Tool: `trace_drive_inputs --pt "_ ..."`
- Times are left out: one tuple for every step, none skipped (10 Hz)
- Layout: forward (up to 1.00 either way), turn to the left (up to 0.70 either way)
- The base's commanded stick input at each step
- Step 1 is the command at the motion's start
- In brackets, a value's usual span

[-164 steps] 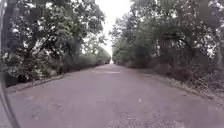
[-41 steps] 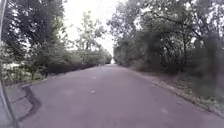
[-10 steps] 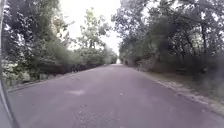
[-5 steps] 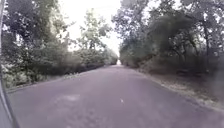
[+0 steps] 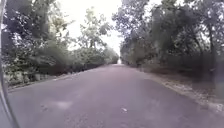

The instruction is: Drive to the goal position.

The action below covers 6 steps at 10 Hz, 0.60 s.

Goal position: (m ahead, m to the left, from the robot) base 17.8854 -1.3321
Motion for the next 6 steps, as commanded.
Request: trace_drive_inputs --pt "0.70 0.00" --pt "0.70 0.00" --pt "0.70 0.00" --pt "0.70 0.00" --pt "0.70 0.00" --pt "0.70 0.00"
